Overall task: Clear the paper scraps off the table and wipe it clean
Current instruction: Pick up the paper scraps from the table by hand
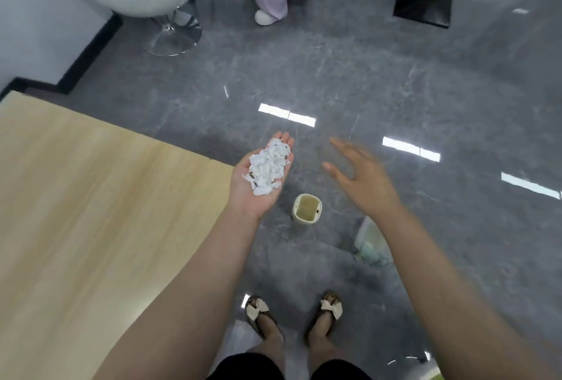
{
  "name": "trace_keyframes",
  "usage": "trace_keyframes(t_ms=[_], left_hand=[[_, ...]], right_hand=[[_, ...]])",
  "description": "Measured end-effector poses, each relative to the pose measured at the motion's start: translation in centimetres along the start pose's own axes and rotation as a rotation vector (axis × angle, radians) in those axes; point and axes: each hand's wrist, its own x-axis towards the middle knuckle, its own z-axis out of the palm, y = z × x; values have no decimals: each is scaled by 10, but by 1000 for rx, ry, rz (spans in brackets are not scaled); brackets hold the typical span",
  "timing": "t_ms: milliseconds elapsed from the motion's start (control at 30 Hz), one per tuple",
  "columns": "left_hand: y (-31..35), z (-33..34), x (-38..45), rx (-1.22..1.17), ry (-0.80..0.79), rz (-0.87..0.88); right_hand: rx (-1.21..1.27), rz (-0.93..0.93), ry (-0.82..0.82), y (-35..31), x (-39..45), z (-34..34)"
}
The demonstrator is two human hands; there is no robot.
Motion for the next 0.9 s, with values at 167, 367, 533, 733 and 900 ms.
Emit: trace_keyframes(t_ms=[167,367,533,733,900], left_hand=[[-39,4,37,12,6,-11],[-70,-14,88,14,-6,-13],[-84,-55,144,13,-4,-49],[-96,-121,216,79,-48,-83],[-112,-207,285,102,-30,-87]], right_hand=[[-47,53,24,60,3,-11],[-40,105,40,126,13,3],[-34,179,55,178,31,46],[14,204,123,246,59,128],[50,174,144,312,85,209]])
